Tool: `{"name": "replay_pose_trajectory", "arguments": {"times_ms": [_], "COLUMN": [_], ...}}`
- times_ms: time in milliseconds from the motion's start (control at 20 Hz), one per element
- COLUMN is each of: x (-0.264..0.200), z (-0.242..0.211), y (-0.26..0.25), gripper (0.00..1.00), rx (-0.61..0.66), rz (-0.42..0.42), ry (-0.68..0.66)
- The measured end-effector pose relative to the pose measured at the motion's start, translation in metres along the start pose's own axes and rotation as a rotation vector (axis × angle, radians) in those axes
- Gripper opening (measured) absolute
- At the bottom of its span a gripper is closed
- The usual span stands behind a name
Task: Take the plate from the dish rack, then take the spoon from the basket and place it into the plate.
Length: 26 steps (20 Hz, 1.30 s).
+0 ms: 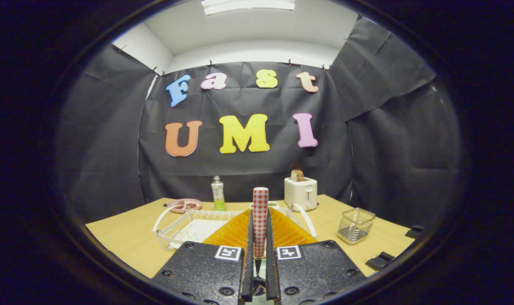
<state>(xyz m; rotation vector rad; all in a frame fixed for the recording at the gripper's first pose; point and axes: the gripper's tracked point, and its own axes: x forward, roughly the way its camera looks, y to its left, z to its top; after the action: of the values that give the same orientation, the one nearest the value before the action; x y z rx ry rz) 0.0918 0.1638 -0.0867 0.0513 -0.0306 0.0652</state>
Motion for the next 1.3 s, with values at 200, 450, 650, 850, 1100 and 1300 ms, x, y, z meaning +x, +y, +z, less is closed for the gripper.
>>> {"name": "replay_pose_trajectory", "arguments": {"times_ms": [200,450,650,850,1100,1300], "x": [0.004,-0.009,-0.012,-0.006,-0.008,-0.009], "z": [-0.028,-0.029,-0.045,-0.054,-0.055,-0.056], "y": [0.009,0.01,0.008,-0.006,-0.021,-0.042], "gripper": [0.17,0.18,0.19,0.19,0.25,0.51], "rx": [-0.021,-0.011,-0.023,-0.014,0.005,0.002], "rz": [0.046,0.092,0.1,0.08,0.104,0.107], "ry": [0.052,-0.036,-0.041,-0.006,0.074,0.126]}}
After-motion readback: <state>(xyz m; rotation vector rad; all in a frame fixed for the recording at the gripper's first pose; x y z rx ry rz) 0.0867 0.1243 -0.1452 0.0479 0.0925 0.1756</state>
